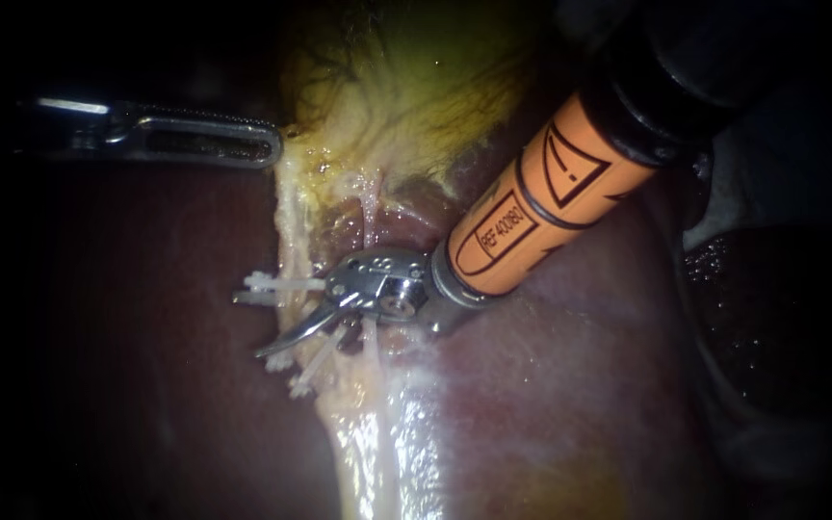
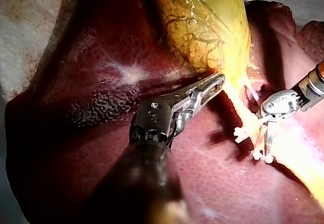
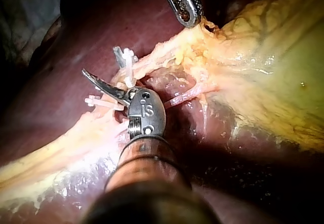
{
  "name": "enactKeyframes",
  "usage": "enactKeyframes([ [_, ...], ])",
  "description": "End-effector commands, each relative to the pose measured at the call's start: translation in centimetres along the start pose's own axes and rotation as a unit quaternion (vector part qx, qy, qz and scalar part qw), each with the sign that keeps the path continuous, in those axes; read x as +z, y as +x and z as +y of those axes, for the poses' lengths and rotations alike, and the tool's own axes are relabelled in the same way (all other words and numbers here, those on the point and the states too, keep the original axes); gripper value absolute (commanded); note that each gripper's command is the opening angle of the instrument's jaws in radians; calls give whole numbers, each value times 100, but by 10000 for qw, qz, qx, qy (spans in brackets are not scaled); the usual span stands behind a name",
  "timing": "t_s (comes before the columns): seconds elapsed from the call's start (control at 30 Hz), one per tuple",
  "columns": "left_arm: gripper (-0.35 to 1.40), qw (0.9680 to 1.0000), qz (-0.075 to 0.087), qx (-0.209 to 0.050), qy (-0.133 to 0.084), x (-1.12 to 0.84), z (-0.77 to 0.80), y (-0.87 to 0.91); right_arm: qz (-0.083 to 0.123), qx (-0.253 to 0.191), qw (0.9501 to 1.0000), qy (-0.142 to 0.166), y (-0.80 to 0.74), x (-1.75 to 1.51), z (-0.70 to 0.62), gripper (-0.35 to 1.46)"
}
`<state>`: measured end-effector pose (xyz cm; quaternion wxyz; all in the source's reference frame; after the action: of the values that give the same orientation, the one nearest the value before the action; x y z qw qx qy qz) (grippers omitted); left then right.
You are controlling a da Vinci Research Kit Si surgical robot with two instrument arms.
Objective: Go to the cutting position left tube
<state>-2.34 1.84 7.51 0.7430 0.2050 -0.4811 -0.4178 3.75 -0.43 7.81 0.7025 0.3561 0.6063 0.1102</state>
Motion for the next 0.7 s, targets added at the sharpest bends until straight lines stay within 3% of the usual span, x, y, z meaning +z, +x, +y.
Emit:
enactKeyframes([
  [0.03, -35, 10000, 0, 0, 0, 0, 0, 0, -1, 6, 10000, -1, 1, 1, -1, 97],
  [0.2, -35, 10000, 0, 0, 1, 0, 0, 0, 7, 20, 10000, 12, 6, -3, -4, 99],
  [0.4, -35, 10000, 1, 0, 2, -1, 0, 0, 20, 77, 9999, 126, 22, -24, -3, 94],
  [0.57, -35, 10000, 1, 0, 3, -1, 0, 0, -318, 627, 9972, 269, 29, -41, -3, 99],
  [0.7, -35, 10000, 1, 0, 3, -1, 0, 0, -433, 1090, 9921, 443, 27, -46, -5, 99],
])
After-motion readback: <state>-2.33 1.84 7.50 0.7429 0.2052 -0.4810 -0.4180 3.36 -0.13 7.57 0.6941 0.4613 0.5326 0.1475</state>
